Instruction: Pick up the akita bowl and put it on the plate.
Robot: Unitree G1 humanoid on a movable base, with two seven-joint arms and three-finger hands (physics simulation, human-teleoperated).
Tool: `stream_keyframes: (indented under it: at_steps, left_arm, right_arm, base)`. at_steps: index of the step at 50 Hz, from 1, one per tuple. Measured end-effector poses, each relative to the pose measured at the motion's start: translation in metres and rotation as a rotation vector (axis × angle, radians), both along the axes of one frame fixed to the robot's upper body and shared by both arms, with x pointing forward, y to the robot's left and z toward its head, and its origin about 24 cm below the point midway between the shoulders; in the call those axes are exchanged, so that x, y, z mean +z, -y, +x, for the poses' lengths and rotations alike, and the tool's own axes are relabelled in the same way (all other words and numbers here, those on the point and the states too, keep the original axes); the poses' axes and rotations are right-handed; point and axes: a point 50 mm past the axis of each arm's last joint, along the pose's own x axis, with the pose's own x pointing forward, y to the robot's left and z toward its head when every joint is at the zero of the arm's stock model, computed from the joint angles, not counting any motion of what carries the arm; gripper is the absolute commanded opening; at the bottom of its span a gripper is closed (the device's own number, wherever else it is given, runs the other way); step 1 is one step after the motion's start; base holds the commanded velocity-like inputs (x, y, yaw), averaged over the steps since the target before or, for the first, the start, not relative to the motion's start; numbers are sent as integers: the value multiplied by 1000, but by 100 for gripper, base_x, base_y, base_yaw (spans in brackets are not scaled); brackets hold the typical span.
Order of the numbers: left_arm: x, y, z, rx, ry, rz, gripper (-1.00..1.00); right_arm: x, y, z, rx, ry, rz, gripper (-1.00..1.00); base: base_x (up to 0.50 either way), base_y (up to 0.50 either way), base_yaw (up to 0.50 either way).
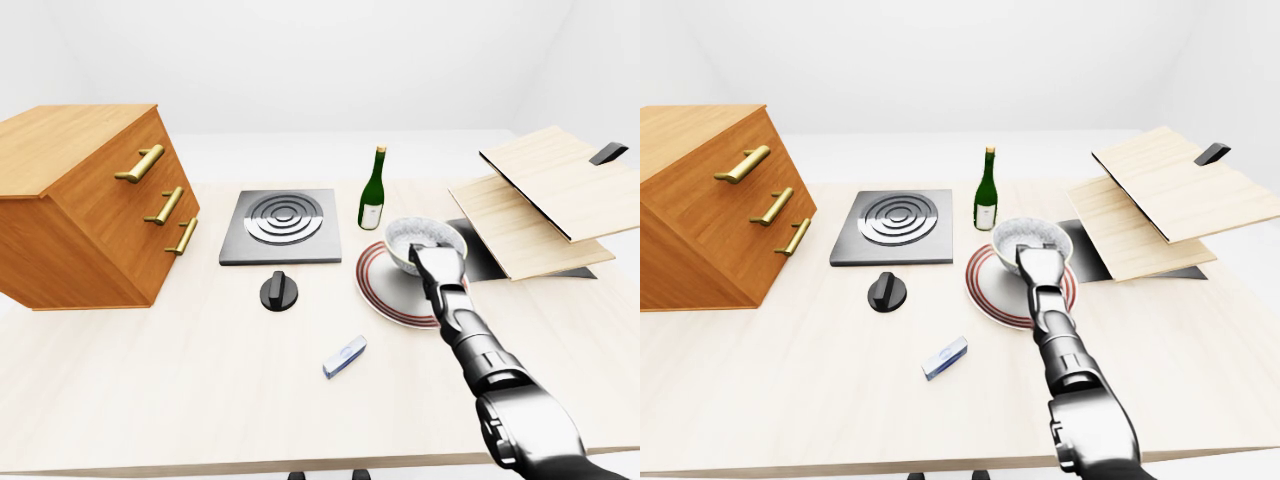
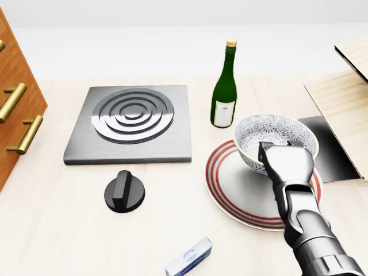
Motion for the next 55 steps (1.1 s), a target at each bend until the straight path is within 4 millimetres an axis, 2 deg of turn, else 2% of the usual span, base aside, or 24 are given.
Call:
stream_keyframes:
  at_steps: [29,55]
  left_arm:
    - [0,0,0,1,3,-4,100]
    - [0,0,0,0,4,-6,100]
  right_arm:
    - [1,-12,-18,50,45,12,-100]
    - [-4,-5,-34,36,35,1,-100]
  base:
    - [0,0,0]
    - [0,0,0]
